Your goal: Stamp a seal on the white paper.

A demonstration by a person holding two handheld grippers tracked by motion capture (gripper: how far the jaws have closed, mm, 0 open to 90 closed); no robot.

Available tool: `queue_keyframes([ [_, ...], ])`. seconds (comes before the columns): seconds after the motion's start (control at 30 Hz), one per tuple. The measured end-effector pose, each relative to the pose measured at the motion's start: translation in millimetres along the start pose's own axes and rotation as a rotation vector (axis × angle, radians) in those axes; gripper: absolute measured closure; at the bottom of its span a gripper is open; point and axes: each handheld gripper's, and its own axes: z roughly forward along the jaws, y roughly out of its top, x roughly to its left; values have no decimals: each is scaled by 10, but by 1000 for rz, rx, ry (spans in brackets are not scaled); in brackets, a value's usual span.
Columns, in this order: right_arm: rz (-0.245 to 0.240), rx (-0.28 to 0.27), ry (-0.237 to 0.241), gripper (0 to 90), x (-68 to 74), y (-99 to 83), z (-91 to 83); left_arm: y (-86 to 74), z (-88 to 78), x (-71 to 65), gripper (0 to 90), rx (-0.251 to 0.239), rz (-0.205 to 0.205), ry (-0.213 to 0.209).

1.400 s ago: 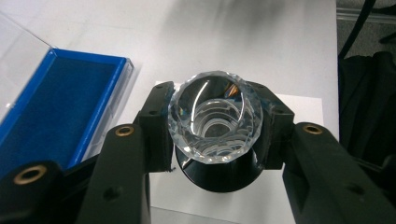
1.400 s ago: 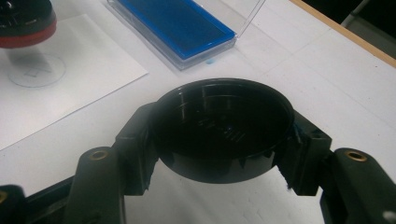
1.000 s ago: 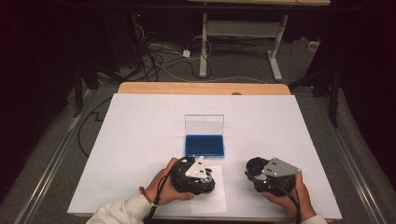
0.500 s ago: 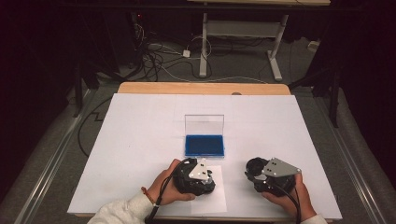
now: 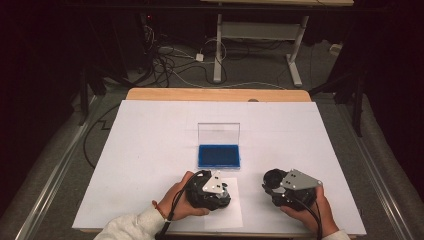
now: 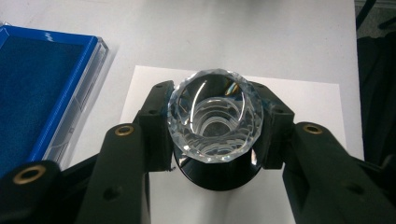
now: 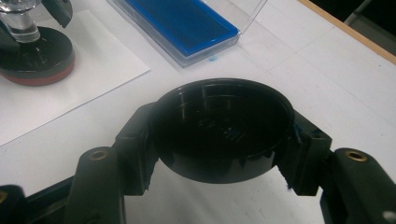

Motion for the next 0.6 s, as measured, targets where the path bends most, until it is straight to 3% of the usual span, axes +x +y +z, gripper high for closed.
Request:
queue_keyframes([
  [0.27, 2, 1, -1, 384, -2, -2, 5, 49, -7, 7, 547, 44, -1, -8],
  [0.6, 0, 5, -7, 385, 0, 0, 4, 57, -4, 2, 547, 54, 2, -10],
])
